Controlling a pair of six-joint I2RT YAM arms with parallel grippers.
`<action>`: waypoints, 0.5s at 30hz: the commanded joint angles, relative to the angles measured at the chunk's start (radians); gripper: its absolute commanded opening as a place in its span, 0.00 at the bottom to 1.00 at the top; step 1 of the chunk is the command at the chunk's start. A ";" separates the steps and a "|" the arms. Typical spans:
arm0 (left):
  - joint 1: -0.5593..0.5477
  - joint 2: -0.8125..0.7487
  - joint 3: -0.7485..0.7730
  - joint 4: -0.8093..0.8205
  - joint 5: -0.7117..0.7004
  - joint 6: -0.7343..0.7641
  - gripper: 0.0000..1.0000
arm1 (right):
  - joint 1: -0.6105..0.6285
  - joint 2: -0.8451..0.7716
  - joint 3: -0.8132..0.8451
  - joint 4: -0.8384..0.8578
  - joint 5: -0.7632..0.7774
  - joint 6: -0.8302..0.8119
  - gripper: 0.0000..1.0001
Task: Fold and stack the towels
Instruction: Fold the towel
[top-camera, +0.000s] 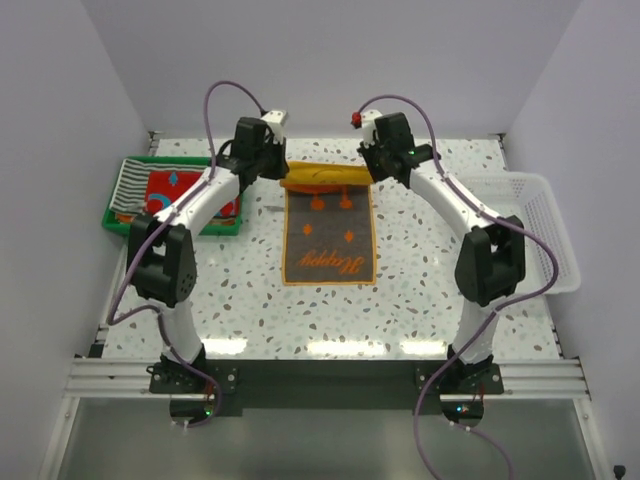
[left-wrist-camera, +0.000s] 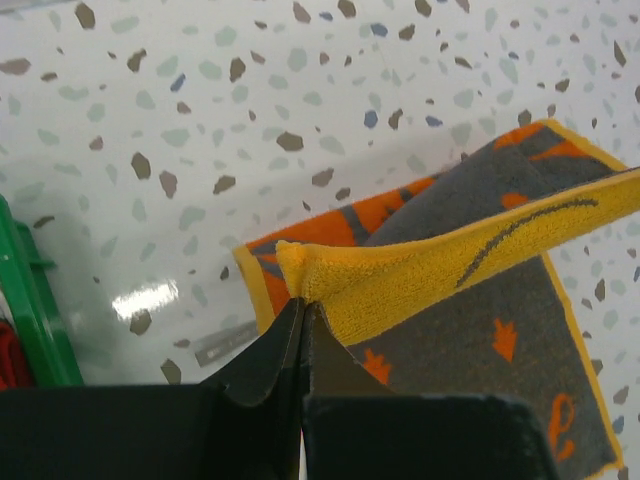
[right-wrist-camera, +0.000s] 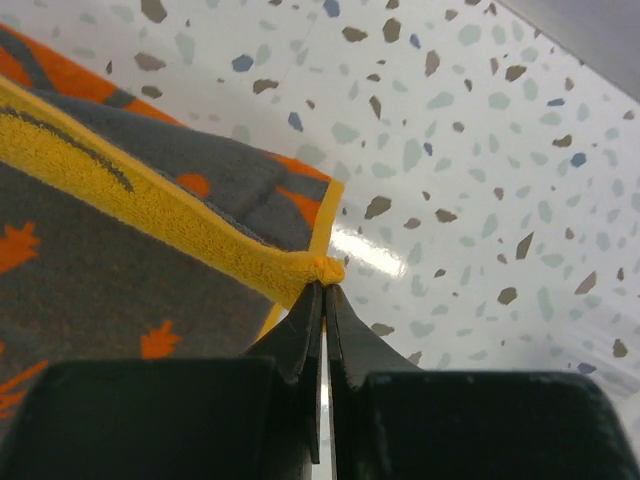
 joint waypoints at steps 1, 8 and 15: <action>0.010 -0.141 -0.098 -0.014 0.019 -0.003 0.00 | 0.002 -0.119 -0.051 -0.038 -0.046 0.035 0.00; 0.010 -0.270 -0.317 -0.024 0.077 -0.037 0.00 | 0.009 -0.220 -0.191 -0.107 -0.087 0.078 0.00; -0.002 -0.346 -0.518 0.016 0.126 -0.071 0.00 | 0.016 -0.278 -0.306 -0.127 -0.115 0.107 0.00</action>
